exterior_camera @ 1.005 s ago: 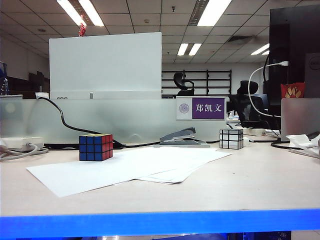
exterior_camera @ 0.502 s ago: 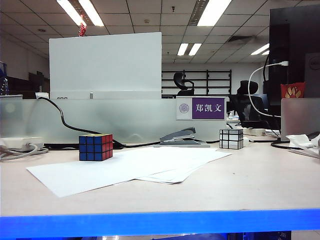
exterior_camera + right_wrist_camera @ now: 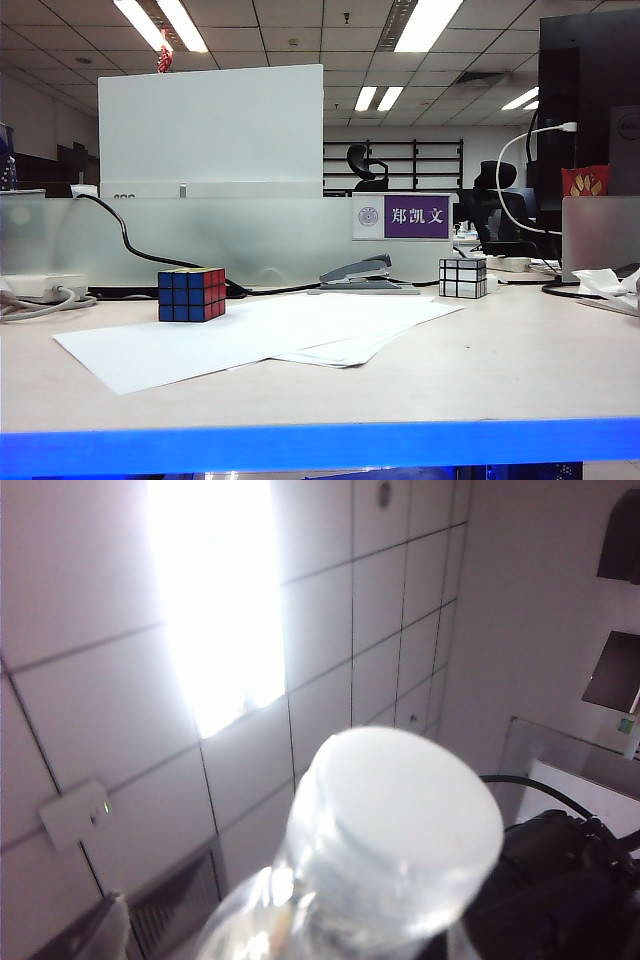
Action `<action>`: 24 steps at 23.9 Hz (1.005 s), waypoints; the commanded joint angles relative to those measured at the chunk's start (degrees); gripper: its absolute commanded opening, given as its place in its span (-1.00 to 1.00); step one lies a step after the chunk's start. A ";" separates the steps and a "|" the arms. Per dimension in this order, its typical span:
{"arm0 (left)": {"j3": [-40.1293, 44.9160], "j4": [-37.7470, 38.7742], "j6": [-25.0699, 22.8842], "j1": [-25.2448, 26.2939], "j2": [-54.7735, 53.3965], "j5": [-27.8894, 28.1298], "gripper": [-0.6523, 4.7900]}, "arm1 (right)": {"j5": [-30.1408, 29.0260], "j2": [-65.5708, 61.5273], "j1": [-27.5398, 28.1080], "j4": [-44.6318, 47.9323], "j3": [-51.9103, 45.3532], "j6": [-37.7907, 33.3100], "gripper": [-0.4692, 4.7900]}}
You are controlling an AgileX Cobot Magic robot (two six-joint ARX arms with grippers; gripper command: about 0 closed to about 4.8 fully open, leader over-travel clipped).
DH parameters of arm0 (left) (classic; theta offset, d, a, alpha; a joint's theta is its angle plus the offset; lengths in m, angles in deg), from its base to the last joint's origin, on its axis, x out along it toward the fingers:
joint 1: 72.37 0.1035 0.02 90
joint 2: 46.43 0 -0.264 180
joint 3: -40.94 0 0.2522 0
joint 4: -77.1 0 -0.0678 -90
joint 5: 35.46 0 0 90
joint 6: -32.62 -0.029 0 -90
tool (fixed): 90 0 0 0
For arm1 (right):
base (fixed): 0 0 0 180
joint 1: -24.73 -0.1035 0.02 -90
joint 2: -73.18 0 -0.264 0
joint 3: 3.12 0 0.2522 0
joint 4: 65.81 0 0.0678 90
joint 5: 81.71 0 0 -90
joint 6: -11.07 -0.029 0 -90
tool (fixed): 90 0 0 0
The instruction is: Flip the plastic bottle upside down.
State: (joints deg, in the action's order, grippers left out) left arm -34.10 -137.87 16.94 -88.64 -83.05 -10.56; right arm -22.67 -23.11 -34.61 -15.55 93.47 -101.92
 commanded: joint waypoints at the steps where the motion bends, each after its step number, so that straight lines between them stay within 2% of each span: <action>1: -0.26 0.85 0.66 0.04 0.24 1.62 -0.78 | 0.09 0.33 4.46 4.07 0.33 0.96 0.69; 2: -0.26 2.01 0.66 0.09 0.24 3.43 -0.78 | -2.08 0.33 6.62 4.85 0.33 3.04 0.64; 3: -0.26 3.93 0.66 0.09 0.24 5.07 -0.78 | -4.92 0.31 9.09 6.03 0.33 5.51 0.44; 4: -0.24 7.19 0.61 0.09 0.24 7.26 -0.78 | -9.05 0.28 11.96 6.60 0.33 9.14 0.16; 5: -0.24 10.67 -0.20 0.09 0.22 9.49 -0.78 | -12.44 0.31 14.25 6.67 0.33 12.61 -0.01; 7: -0.24 18.36 -5.40 0.09 0.04 13.05 -0.78 | -15.80 0.33 19.30 8.28 0.33 15.98 -0.06; 9: -0.24 21.42 -6.75 0.09 -0.90 15.93 -0.78 | -17.79 0.31 22.05 9.27 0.33 19.30 -0.23; 10: -0.24 22.91 -5.84 0.09 -1.92 17.00 -0.78 | -20.22 0.33 23.89 10.25 0.33 22.58 -0.51; 11: -0.24 24.09 -4.04 0.09 -2.93 18.05 -0.78 | -23.85 0.33 25.20 11.61 0.33 25.73 -0.90; 12: -0.24 25.24 -1.27 0.07 -4.35 20.00 -0.78 | -28.55 0.31 26.43 13.35 0.33 28.92 -0.85; 15: -0.20 25.73 6.40 -0.15 -9.88 20.50 -0.78 | -38.75 0.31 27.28 16.02 0.33 34.58 -0.84; 17: -0.17 25.77 9.03 -0.15 -14.51 20.06 -0.78 | -40.24 0.31 27.56 17.00 0.33 36.11 -0.84; 19: -0.17 25.94 10.40 -0.13 -20.15 16.13 -0.78 | -40.15 0.33 27.67 16.98 0.33 37.62 -0.84; 20: -0.17 25.94 10.60 -0.09 -22.80 16.06 -0.78 | -41.05 0.63 28.20 16.98 0.33 38.23 -0.84; 24: -0.17 22.71 11.93 0.07 -33.51 16.41 -0.78 | -42.71 2.58 34.69 16.98 0.24 38.21 -0.84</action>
State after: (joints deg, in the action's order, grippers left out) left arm -34.05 -111.86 27.58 -88.47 -115.23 6.07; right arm -65.43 -21.34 -1.62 0.54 93.51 -64.00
